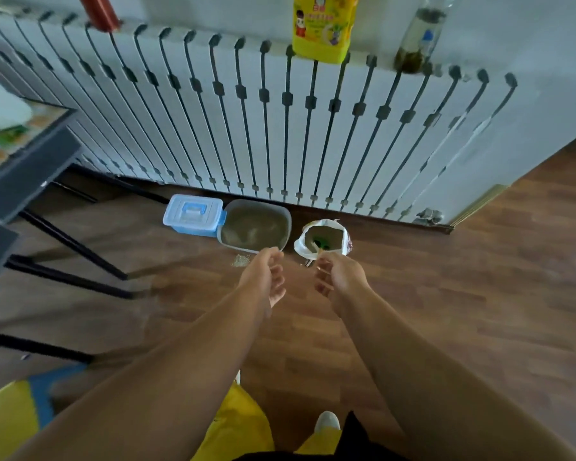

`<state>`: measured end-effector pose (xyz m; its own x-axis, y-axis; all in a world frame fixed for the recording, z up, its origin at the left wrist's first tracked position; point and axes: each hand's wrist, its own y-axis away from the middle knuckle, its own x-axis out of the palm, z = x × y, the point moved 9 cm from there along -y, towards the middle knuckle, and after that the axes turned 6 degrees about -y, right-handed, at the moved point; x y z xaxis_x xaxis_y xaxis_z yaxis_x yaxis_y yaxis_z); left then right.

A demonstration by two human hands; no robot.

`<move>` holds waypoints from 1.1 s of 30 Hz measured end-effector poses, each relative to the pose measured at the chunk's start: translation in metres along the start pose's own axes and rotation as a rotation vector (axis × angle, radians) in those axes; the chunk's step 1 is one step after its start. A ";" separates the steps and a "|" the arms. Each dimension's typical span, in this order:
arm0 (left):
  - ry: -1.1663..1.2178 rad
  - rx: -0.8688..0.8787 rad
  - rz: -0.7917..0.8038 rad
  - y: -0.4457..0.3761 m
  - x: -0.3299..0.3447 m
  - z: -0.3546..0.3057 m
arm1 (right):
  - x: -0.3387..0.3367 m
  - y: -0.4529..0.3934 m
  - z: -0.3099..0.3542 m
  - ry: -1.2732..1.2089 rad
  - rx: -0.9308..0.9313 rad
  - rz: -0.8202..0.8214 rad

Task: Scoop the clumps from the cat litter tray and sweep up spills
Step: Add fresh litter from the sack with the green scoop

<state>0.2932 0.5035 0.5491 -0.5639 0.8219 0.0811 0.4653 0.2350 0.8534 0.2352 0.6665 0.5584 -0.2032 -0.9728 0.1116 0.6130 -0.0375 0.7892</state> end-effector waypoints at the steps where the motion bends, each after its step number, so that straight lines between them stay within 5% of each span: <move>1: -0.033 0.006 0.026 -0.009 -0.001 -0.012 | 0.008 -0.007 0.002 -0.014 -0.005 -0.012; 10: -0.232 0.049 0.037 -0.071 -0.045 -0.124 | 0.094 -0.039 -0.001 -0.304 0.055 -0.132; 33: -0.092 -0.065 -0.028 -0.149 -0.038 -0.168 | 0.164 -0.133 0.054 -0.074 0.086 -0.072</move>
<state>0.1310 0.3503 0.5056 -0.5093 0.8605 0.0117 0.4031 0.2265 0.8867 0.0795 0.5239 0.5043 -0.3021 -0.9485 0.0950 0.5275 -0.0833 0.8454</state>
